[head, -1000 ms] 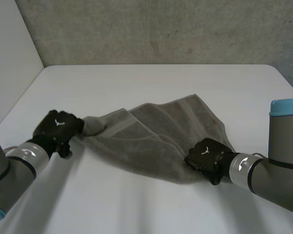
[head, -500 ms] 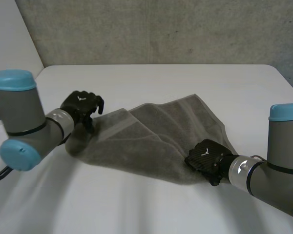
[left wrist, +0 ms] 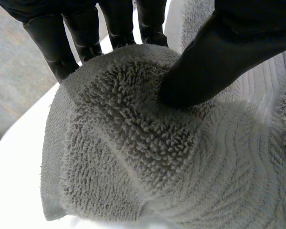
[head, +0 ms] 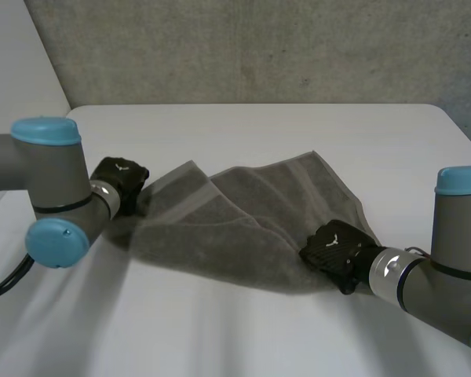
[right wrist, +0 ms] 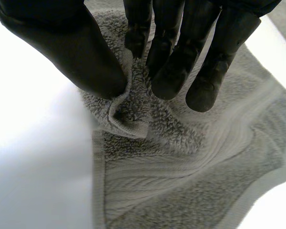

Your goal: Fold the towel.

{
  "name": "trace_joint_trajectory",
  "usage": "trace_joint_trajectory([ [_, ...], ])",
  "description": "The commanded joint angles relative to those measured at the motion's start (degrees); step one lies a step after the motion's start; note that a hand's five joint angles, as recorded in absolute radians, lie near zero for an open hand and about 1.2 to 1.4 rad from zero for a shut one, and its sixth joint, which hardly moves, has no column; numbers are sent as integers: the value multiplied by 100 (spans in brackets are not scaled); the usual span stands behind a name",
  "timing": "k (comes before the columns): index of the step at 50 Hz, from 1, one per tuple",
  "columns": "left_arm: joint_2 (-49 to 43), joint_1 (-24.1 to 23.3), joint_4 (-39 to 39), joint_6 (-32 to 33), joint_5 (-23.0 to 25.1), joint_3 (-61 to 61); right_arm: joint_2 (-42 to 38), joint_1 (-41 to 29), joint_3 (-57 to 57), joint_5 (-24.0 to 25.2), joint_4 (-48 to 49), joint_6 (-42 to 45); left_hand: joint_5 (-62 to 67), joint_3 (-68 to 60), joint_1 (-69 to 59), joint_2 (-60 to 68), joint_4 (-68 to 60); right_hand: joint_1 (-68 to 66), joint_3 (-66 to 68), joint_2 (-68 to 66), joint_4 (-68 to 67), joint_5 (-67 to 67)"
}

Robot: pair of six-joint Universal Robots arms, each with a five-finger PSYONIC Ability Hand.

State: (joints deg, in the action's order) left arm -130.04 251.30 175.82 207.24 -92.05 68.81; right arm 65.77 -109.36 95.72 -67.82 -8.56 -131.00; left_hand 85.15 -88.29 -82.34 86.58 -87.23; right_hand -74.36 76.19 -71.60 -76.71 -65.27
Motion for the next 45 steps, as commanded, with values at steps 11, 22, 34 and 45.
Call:
trace_joint_trajectory([
  [11,2261,463,58,-1221,204,1606,1210,310,-63,164,56,-654,-1515,829,234,-658,723,-564,381,-840,-329,-473],
  [22,3063,929,215,-1195,1294,3804,1122,284,-1,199,47,-611,-1515,829,234,-658,723,-564,381,-840,-329,-473],
  [34,3160,1071,313,-958,1312,3861,938,222,8,208,47,-584,-5144,4458,3863,-4287,4352,-564,381,-840,-329,-473],
  [45,2723,483,339,-1010,1259,2403,911,222,78,243,56,-575,-5499,4813,4219,-4642,4707,-564,381,-840,-329,-473],
])
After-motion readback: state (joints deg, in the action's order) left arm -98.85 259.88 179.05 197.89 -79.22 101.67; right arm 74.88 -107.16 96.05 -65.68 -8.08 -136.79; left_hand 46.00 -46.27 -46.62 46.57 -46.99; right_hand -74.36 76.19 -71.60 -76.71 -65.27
